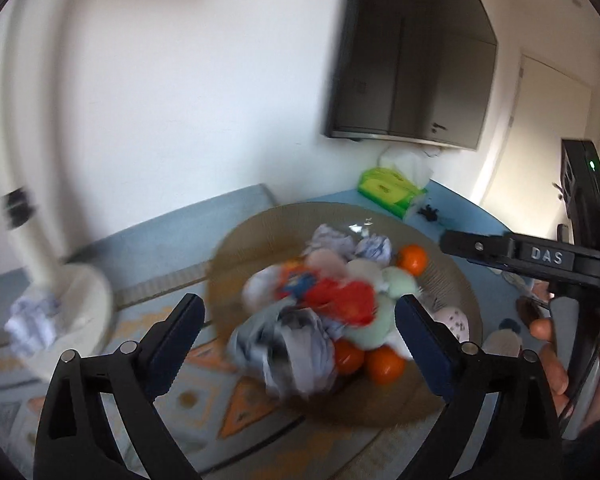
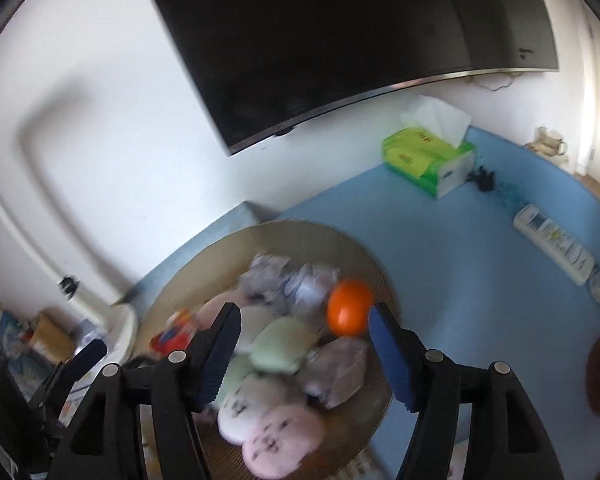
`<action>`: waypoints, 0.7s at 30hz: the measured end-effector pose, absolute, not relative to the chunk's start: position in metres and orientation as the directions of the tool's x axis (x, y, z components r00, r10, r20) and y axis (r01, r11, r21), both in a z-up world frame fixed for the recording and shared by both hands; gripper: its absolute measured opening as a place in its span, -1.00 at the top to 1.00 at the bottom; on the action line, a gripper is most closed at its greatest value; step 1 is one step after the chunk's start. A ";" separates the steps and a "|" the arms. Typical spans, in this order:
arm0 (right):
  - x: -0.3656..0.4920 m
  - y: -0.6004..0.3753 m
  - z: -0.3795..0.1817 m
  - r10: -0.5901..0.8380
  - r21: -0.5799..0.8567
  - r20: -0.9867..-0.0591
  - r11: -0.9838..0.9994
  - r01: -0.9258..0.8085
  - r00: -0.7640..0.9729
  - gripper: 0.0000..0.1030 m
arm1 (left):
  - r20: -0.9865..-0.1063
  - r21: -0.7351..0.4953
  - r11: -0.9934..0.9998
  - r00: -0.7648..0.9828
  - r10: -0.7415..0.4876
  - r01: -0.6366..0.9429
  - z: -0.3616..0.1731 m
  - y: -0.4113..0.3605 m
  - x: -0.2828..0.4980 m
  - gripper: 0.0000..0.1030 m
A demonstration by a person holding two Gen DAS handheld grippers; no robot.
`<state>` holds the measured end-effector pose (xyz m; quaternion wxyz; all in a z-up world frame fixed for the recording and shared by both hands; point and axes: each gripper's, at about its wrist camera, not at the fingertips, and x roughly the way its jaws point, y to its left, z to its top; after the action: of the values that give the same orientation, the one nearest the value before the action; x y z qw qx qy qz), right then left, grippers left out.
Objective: Organize objects
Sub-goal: 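Carry the red plush toy and mandarin over the bowl and open both tools, then move the left tool to the paper ball on the lamp base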
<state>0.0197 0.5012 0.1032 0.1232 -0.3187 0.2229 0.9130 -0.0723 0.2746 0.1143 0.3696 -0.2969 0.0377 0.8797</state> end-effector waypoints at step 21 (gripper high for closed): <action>0.026 0.229 0.018 -0.154 0.169 -0.708 -0.985 0.045 -0.690 -0.61 | -0.620 -0.329 -0.940 -0.728 0.292 -0.097 0.033 -0.018 -0.019 -0.98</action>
<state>0.0257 0.2294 0.0185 -0.0543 -0.3901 0.0693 0.9166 -0.0190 -0.0180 0.0335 0.1058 -0.3534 -0.1380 0.9192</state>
